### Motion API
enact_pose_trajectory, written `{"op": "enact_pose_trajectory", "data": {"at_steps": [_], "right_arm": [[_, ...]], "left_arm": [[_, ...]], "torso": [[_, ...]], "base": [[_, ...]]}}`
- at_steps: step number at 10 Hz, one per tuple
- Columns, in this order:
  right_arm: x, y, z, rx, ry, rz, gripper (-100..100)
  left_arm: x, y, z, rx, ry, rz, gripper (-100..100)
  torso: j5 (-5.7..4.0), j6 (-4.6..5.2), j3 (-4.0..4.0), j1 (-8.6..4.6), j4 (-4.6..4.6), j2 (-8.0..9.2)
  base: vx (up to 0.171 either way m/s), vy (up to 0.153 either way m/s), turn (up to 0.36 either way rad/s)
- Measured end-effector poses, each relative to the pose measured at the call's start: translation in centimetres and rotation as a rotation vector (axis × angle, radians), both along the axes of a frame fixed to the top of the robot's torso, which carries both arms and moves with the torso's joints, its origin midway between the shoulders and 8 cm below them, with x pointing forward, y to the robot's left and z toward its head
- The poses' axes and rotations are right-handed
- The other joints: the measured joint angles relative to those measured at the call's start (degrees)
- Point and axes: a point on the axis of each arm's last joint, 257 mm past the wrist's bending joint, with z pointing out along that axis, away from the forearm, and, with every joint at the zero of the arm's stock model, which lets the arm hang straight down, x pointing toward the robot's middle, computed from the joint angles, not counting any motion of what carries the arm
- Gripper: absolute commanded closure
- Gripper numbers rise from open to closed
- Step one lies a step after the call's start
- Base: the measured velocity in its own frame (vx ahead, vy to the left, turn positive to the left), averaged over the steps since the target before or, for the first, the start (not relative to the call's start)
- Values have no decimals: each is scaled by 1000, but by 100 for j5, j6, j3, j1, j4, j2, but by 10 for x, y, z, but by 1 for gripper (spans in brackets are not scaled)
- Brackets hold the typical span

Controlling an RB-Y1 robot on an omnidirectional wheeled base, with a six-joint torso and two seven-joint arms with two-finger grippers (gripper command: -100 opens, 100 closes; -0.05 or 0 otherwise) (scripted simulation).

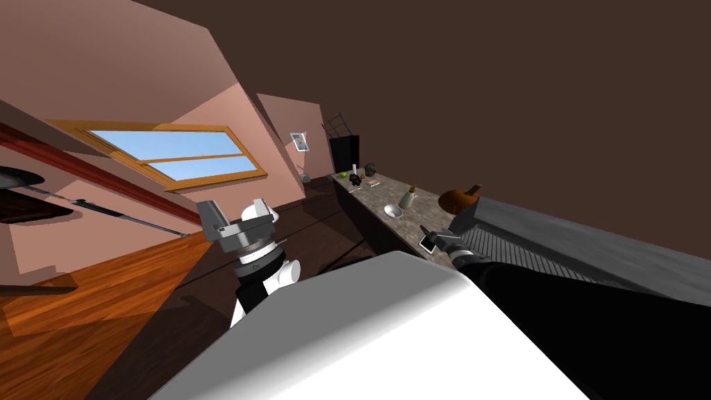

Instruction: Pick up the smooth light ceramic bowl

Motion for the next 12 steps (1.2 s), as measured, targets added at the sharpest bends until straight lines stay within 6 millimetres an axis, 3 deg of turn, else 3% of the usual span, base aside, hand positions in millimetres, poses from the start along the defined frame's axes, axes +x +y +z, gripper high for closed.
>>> {"op": "enact_pose_trajectory", "data": {"at_steps": [6,10,12], "right_arm": [[-43,-8,-30,289,65,-96,-100],[-51,-10,-34,372,57,-135,-100],[-65,-13,-43,416,87,-165,-100]], "left_arm": [[0,0,0,0,0,0,0],[0,0,0,0,0,0,0],[0,0,0,0,0,0,0]], "torso": [[0,-1,-9,1,-4,-15],[0,1,13,0,5,24],[0,0,-5,3,-2,-7]], "base": [[86,-5,74],[23,-1,21],[71,0,25]]}}
